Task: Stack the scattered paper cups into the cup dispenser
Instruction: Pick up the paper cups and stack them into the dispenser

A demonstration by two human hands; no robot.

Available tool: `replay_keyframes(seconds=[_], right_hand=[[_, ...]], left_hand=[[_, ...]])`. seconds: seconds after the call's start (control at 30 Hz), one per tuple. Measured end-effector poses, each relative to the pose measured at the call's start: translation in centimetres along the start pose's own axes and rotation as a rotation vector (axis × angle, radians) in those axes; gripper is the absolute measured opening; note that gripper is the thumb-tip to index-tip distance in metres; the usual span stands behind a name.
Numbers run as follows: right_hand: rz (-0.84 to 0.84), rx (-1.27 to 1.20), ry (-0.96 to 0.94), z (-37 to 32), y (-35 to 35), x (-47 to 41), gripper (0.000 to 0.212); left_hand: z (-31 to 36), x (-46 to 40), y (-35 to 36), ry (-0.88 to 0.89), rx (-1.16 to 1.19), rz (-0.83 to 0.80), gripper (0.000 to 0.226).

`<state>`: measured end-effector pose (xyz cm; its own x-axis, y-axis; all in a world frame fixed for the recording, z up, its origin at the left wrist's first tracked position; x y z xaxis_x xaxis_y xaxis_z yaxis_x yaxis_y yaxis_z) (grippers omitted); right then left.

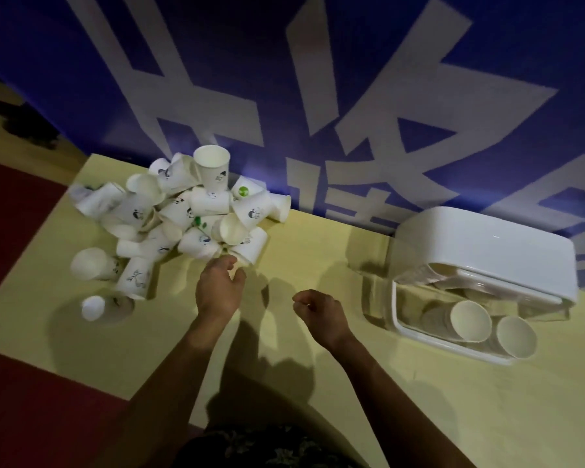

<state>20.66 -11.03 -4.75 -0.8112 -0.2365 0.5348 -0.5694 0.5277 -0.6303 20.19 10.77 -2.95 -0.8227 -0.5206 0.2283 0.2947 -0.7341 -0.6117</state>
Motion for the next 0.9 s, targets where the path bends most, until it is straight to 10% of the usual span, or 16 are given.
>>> replay_keyframes(seconds=[0.47,0.9], right_hand=[[-0.189,-1.404,0.634,-11.6,10.5,-10.3,0.017],[0.230,-1.026,0.676,-7.8,7.5,-9.0,0.018]], left_hand=[[-5.9,-10.3,-4.8,-0.029,-0.124,-0.097,0.055],[-6.8,-9.7,-3.1,-0.186,-0.027,-0.180,0.036]])
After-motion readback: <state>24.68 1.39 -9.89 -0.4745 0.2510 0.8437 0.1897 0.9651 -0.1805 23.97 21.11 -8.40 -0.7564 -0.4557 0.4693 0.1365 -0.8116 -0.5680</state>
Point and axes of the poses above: each hand's wrist, its own x-axis away from the middle knuckle, its own y-axis out of the palm, z = x × y, the point moved 4 cm from there along -x, towards the middle knuckle, and after that the axes turned 15 degrees about x, right-handed, at the moved point
